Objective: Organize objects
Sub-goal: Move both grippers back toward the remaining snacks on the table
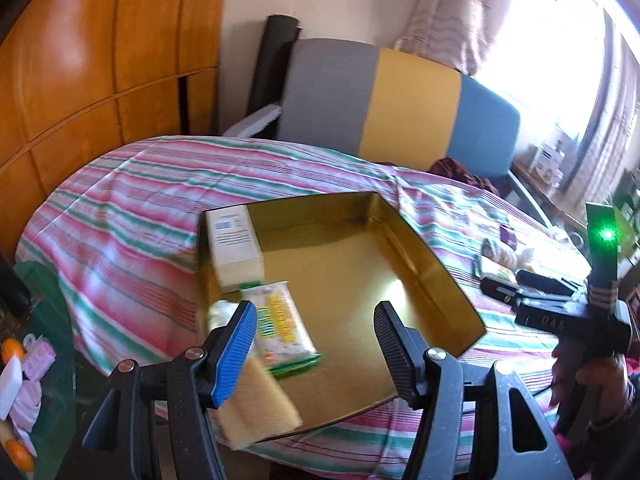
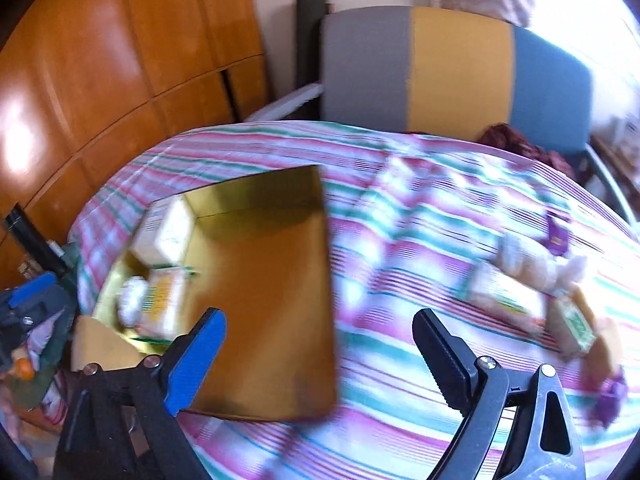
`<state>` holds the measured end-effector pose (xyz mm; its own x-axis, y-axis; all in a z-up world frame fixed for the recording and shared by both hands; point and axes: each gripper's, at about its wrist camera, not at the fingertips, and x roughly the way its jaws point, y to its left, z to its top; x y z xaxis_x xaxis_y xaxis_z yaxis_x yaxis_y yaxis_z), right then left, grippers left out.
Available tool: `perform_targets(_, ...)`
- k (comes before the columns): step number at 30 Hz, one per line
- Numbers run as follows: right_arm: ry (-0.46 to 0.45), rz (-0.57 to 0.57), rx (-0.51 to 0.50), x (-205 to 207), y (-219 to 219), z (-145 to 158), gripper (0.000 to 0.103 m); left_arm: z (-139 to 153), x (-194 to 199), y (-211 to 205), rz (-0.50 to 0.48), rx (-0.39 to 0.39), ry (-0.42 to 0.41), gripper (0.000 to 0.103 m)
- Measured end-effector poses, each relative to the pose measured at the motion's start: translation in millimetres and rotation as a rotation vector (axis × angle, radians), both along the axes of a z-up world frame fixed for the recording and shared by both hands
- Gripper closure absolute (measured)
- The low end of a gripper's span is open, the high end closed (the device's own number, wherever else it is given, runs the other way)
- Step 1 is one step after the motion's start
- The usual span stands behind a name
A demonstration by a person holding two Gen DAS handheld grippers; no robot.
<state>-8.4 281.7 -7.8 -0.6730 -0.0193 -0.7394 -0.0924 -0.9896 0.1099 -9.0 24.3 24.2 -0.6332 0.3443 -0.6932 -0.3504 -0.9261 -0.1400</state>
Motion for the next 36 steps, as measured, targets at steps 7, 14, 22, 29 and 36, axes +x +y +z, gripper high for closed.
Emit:
perform_targets(7, 0.024, -0.273, 0.015, 44, 126, 18, 0.007, 4, 5, 50, -0.151, 0.005, -0.019, 0.041)
perform_targets(14, 0.056, -0.66, -0.041, 99, 248, 5, 0.004, 4, 13, 121, -0.296, -0.048, -0.039, 0.041)
perform_targets(22, 0.051, -0.81, -0.294, 117, 290, -10, 0.003, -8, 19, 205, -0.452, -0.05, -0.131, 0.041)
perform_targets(29, 0.042, -0.807, -0.364, 122, 290, -18, 0.001, -27, 12, 256, -0.485, -0.034, -0.265, 0.041)
perform_targets(36, 0.041, -0.794, -0.411, 122, 291, -20, 0.001, -56, -9, 289, -0.431, -0.001, -0.423, 0.041)
